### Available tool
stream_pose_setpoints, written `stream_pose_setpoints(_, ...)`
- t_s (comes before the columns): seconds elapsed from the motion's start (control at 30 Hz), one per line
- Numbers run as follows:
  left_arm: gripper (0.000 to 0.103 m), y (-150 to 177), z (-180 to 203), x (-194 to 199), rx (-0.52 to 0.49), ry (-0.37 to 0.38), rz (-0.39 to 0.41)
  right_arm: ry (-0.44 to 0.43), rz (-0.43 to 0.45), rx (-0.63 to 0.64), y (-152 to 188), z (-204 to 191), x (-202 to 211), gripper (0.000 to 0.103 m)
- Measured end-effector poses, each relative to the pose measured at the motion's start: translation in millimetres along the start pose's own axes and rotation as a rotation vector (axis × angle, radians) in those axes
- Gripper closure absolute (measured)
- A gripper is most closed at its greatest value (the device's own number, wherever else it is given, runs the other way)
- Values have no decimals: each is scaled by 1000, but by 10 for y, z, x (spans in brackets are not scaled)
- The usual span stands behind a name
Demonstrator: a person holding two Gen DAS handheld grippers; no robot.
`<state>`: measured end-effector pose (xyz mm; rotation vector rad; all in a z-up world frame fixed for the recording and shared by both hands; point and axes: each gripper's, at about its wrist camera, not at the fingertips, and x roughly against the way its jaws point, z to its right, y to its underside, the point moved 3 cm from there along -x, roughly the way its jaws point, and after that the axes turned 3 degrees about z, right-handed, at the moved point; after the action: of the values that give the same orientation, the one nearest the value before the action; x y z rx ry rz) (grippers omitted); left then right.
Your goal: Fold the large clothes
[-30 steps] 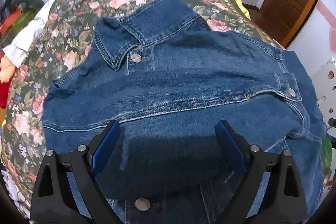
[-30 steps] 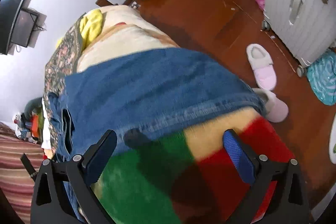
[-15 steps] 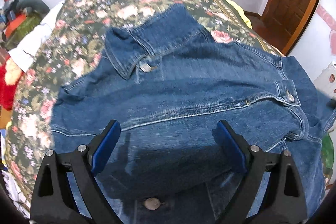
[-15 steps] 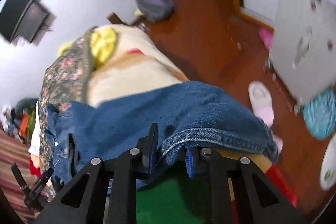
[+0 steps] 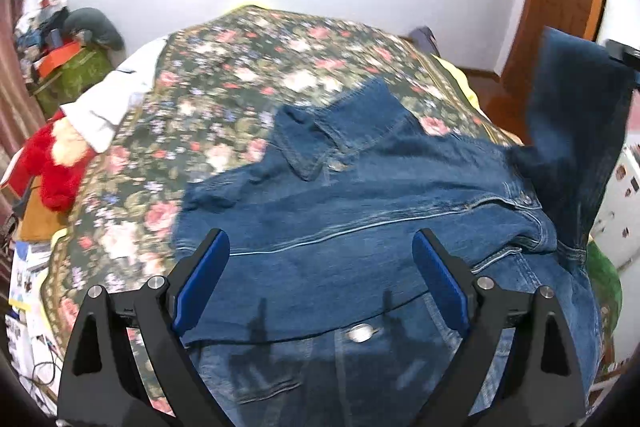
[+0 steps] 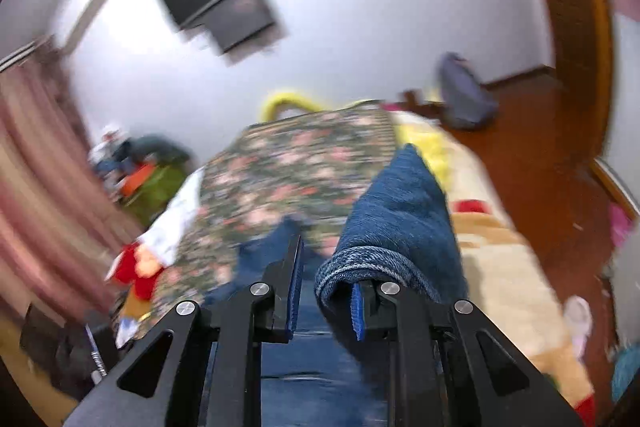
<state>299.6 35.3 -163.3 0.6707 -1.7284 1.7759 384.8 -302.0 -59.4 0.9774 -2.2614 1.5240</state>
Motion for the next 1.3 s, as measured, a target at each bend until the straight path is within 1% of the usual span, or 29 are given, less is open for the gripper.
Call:
stream_pose_setpoints(0.1,10,57,-232,139,39,-13,18,-60,-69,80,140,-549,-356,85)
stream_pose_setpoints(0.17,10,122,-383,198,63,-24,20,-96,-147,114,348,-854,-661,85)
stream_pose_setpoints(0.23,10,230,-557,240,86,-48,10,-125,-221,111,590,-1005,-879,85)
stream_pose_setpoints(0.3,10,326,-688,251,102,-64,-8,-145,-307,91,911,-1067,-1102,85)
stream_pose_setpoints(0.33,10,375,-738,248,109,-69,-18,-143,-353,83,1090,-1070,-1213,85)
stream_pose_setpoints(0.43,10,526,-870,222,128,-87,-54,-114,-459,72,1477,-991,-1393,85)
stream_pose_setpoints(0.53,10,632,-910,176,137,-101,-86,-89,-556,70,1764,-857,-1434,84)
stream_pose_setpoints(0.63,10,661,-860,159,133,-92,-100,-61,-658,95,1977,-734,-1475,84)
stream_pose_setpoints(0.7,10,631,-758,158,120,-77,-98,-73,-653,120,2007,-699,-1354,84)
stream_pose_setpoints(0.77,10,565,-644,176,99,-60,-89,-71,-651,143,1967,-691,-1218,84)
stream_pose_setpoints(0.83,10,440,-469,217,64,-37,-68,-86,-660,155,1900,-702,-1057,84)
stream_pose_setpoints(0.87,10,394,-411,226,52,-30,-61,-99,-638,169,1845,-708,-950,84)
stream_pose_setpoints(0.93,10,237,-195,259,0,-8,-35,-93,-583,203,1705,-715,-787,84)
stream_pose_setpoints(1.03,10,54,79,266,-64,16,-8,-65,-480,241,1480,-627,-529,84)
stream_pose_setpoints(1.1,10,-72,311,235,-115,39,0,-47,-429,226,1321,-520,-417,84)
stream_pose_setpoints(1.17,10,-168,554,183,-165,64,3,-17,-380,199,1154,-332,-308,84)
stream_pose_setpoints(1.23,10,-234,774,100,-206,90,-3,36,-338,195,1019,-152,-222,84)
stream_pose_setpoints(1.3,10,-270,967,-11,-245,112,-22,115,-299,197,920,57,-178,84)
